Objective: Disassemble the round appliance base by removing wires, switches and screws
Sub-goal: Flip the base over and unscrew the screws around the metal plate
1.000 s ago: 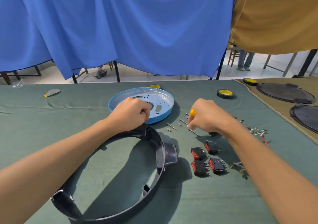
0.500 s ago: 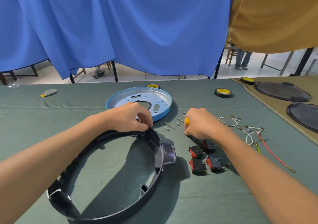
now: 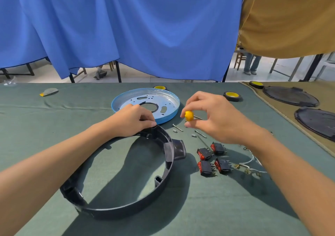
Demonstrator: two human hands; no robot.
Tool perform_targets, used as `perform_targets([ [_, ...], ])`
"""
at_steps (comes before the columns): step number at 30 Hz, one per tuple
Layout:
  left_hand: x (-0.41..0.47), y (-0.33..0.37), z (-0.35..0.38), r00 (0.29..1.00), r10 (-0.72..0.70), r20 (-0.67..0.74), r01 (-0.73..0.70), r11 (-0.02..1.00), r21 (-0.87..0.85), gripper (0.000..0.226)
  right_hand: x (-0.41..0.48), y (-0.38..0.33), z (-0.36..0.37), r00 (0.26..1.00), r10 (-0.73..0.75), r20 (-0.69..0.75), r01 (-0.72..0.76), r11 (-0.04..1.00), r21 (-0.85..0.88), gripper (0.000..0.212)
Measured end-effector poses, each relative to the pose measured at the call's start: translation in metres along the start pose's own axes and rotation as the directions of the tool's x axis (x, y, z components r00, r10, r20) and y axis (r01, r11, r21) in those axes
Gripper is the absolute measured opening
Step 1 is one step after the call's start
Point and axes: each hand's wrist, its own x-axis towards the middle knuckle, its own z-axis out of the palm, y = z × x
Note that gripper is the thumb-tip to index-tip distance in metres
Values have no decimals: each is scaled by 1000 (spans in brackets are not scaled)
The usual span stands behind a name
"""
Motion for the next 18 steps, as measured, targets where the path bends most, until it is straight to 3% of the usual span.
perform_targets([
  [3,-7,1,4,996,57,-76,-43,984,175,23,-24,7,16,974,-131,-183,118,990,-79,19],
  [6,-12,3,7,992,70,-103,-49,980,195,27,-51,17,27,948,-231,-221,200,968,-152,20],
  [11,-16,7,16,994,1,-113,23,977,213,34,-81,16,48,921,-382,-73,346,891,-293,21],
  [18,-21,17,27,977,14,-211,61,937,344,48,-84,3,58,897,-441,33,421,829,-368,15],
])
